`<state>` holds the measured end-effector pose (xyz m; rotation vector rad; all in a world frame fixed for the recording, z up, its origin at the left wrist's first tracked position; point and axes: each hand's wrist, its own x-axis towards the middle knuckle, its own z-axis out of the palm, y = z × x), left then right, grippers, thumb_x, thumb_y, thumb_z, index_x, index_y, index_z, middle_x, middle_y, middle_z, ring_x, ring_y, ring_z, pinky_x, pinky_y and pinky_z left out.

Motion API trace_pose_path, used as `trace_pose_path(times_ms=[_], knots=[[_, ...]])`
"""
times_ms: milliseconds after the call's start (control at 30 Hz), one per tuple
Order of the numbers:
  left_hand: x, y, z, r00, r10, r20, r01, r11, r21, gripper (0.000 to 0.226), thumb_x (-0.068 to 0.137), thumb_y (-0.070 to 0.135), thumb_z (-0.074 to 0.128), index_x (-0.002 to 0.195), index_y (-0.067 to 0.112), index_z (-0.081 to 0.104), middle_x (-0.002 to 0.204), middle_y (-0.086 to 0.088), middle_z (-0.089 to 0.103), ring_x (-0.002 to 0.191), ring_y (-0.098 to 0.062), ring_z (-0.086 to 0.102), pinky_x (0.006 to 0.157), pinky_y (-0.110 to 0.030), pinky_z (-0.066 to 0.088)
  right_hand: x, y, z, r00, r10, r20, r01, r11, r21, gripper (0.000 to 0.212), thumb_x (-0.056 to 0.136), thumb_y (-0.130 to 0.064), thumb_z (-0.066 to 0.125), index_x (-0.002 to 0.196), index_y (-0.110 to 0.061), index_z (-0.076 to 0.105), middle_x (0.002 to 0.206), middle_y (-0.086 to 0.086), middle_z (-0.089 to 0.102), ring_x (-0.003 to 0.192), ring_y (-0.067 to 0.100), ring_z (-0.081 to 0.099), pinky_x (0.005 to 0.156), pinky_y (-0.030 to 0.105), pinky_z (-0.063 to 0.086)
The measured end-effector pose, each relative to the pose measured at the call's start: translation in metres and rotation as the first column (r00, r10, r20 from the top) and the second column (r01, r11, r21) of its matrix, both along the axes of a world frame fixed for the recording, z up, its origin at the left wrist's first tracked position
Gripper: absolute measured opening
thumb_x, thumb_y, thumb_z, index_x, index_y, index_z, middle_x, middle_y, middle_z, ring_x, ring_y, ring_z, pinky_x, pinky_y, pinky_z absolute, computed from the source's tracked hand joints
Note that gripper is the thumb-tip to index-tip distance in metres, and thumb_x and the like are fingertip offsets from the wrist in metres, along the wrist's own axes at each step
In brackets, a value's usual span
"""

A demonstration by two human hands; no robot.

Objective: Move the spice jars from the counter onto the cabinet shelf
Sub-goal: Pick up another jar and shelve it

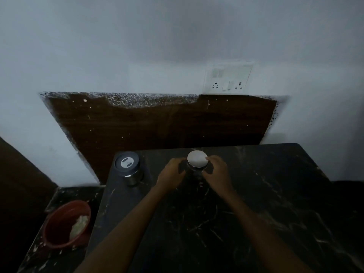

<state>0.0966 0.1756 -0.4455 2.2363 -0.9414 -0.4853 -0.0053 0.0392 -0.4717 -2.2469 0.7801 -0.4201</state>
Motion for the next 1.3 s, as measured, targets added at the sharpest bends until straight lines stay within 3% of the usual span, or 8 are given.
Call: trace_pose_path(times_ms=[133,267,533,633,800,967,1133,1300], knots=[[-0.004,-0.009,-0.009,0.986,0.012,-0.169,-0.016,1.000,-0.019,0.058,0.093,0.003,0.049,0.145,0.010,0.025,0.152,-0.013,0.029,0.138,-0.025,0.031,0.114,-0.038,0.027,0.020,0.004,-0.019,1.000,-0.009,-0.003,0.010,0.997,0.071,0.078,0.073,-0.020,0.078,0.138,-0.012,0.037,0.144,0.009,0.035,0.134,0.024,0.033,0.110,0.035,0.031],[-0.006,-0.018,-0.013,0.974,-0.019,-0.224,0.002,0.997,-0.074,0.054,0.095,-0.001,0.044,0.145,0.006,0.024,0.151,-0.014,0.031,0.139,-0.024,0.030,0.107,-0.024,0.023,0.037,0.005,-0.029,0.999,-0.033,-0.015,0.034,0.997,0.067,0.090,0.070,-0.029,0.080,0.143,-0.014,0.029,0.146,0.008,0.033,0.134,0.024,0.033,0.108,0.040,0.036],[-0.001,-0.022,-0.018,0.968,-0.012,-0.251,-0.022,0.991,-0.133,0.041,0.096,-0.002,0.040,0.137,0.005,0.040,0.137,-0.005,0.045,0.128,-0.016,0.042,0.094,-0.014,0.028,0.044,0.002,-0.027,0.991,-0.129,0.042,0.130,0.992,-0.003,0.076,0.073,-0.034,0.076,0.137,-0.014,0.039,0.137,0.007,0.045,0.126,0.022,0.041,0.102,0.037,0.042],[0.005,-0.018,-0.021,0.952,0.063,-0.299,-0.127,0.971,-0.200,0.042,0.096,0.002,0.043,0.137,0.010,0.041,0.140,-0.007,0.044,0.124,-0.015,0.045,0.096,-0.022,0.039,0.035,0.001,-0.010,0.986,-0.142,0.086,0.143,0.990,-0.003,0.072,0.072,-0.039,0.076,0.132,-0.017,0.043,0.130,0.003,0.048,0.122,0.020,0.043,0.095,0.037,0.045],[0.011,-0.005,-0.007,0.932,0.068,-0.356,-0.200,0.916,-0.347,0.037,0.099,0.013,0.041,0.136,0.009,0.043,0.139,-0.009,0.045,0.120,-0.011,0.045,0.090,-0.019,0.041,0.008,0.006,0.034,0.982,-0.086,0.170,0.072,0.993,0.088,0.062,0.072,-0.037,0.077,0.124,-0.018,0.051,0.124,0.000,0.050,0.115,0.012,0.044,0.086,0.023,0.038],[-0.003,0.008,0.022,0.892,-0.035,-0.451,-0.159,0.909,-0.385,0.034,0.101,0.027,0.034,0.131,0.017,0.047,0.130,-0.005,0.052,0.124,-0.022,0.049,0.100,-0.034,0.041,-0.027,0.016,0.080,0.977,-0.026,0.211,-0.042,0.949,0.312,0.054,0.073,-0.031,0.076,0.122,-0.019,0.056,0.121,-0.004,0.054,0.112,0.011,0.050,0.093,0.031,0.044],[-0.046,0.030,0.056,0.707,-0.242,-0.665,-0.108,0.892,-0.439,0.040,0.100,0.043,0.022,0.117,0.029,0.056,0.116,0.002,0.063,0.108,-0.013,0.062,0.087,-0.030,0.046,-0.061,0.028,0.114,0.946,0.081,0.313,-0.226,0.858,0.461,0.035,0.083,-0.023,0.066,0.116,-0.014,0.060,0.112,0.000,0.060,0.107,0.020,0.059,0.086,0.034,0.052],[-0.077,0.041,0.056,0.446,-0.321,-0.836,-0.169,0.886,-0.431,0.057,0.087,0.064,0.025,0.121,0.030,0.056,0.126,-0.009,0.060,0.117,-0.031,0.057,0.099,-0.050,0.043,-0.081,0.043,0.123,0.925,0.100,0.366,-0.286,0.818,0.498,0.041,0.080,-0.037,0.053,0.115,-0.017,0.061,0.116,0.007,0.062,0.102,0.020,0.063,0.076,0.028,0.055]])
